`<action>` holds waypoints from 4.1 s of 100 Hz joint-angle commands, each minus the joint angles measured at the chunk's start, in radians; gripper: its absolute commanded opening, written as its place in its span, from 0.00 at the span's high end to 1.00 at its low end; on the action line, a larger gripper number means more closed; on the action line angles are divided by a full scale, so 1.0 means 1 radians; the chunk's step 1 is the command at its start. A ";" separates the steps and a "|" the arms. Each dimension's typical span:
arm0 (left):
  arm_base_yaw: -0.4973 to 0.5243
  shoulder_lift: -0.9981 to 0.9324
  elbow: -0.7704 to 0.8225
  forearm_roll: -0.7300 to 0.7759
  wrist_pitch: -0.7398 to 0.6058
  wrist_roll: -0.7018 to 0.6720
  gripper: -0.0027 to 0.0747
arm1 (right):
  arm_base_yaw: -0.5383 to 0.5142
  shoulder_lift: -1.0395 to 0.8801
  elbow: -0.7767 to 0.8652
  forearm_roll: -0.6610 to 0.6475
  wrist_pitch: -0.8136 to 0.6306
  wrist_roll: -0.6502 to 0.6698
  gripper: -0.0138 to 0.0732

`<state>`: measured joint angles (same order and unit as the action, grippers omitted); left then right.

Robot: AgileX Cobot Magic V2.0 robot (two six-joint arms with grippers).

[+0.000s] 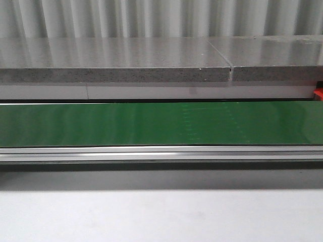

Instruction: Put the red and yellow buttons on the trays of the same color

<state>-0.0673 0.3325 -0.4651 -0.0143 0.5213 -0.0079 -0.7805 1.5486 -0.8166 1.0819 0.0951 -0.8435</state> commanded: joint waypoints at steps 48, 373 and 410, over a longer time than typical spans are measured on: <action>-0.008 0.007 -0.029 -0.011 -0.073 -0.001 0.99 | -0.008 0.066 0.038 0.001 -0.078 0.000 0.61; -0.008 0.007 -0.029 -0.011 -0.073 -0.001 0.99 | 0.642 -0.972 0.304 0.005 0.281 -0.226 0.92; -0.008 0.007 -0.029 -0.011 -0.073 -0.001 0.99 | 0.642 -0.972 0.304 0.005 0.314 -0.226 0.92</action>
<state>-0.0673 0.3325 -0.4651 -0.0143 0.5213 -0.0079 -0.1397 0.5785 -0.4887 1.0598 0.4293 -1.0621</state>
